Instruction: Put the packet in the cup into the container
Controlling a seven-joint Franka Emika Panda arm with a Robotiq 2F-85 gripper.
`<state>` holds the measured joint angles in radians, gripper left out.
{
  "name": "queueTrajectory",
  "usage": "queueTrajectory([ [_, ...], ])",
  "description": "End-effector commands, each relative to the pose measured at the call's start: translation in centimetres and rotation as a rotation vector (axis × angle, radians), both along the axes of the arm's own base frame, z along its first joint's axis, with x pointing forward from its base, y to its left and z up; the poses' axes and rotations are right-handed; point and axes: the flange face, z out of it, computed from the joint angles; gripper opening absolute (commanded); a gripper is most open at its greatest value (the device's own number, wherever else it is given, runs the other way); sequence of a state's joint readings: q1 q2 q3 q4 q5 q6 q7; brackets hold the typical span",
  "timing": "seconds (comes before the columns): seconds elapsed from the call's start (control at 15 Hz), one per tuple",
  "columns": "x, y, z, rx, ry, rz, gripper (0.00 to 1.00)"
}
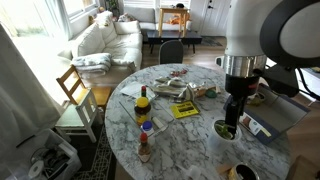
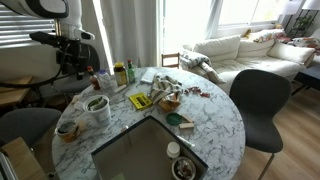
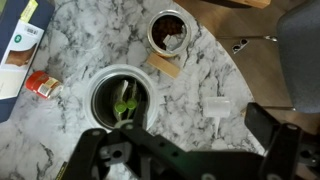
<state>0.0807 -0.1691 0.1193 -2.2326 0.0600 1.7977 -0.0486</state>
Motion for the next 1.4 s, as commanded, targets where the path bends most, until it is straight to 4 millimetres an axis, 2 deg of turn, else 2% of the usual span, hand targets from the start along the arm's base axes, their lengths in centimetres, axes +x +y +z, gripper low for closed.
queueTrajectory([
  [0.0, 0.1, -2.0, -1.7, -0.012, 0.048, -0.043, 1.00],
  [0.53, 0.5, -7.0, -8.3, -0.004, 0.024, -0.110, 1.00],
  [0.87, 0.7, -8.1, -11.5, 0.015, -0.065, -0.145, 1.00],
  [0.93, 0.8, -8.2, -11.8, 0.011, -0.088, -0.147, 0.92],
  [1.0, 0.9, -8.3, -12.1, 0.008, -0.105, -0.149, 0.88],
  [1.13, 0.9, -8.5, -12.6, 0.007, -0.129, -0.153, 0.61],
  [1.33, 0.9, -8.8, -13.0, 0.005, -0.144, -0.158, 0.37],
])
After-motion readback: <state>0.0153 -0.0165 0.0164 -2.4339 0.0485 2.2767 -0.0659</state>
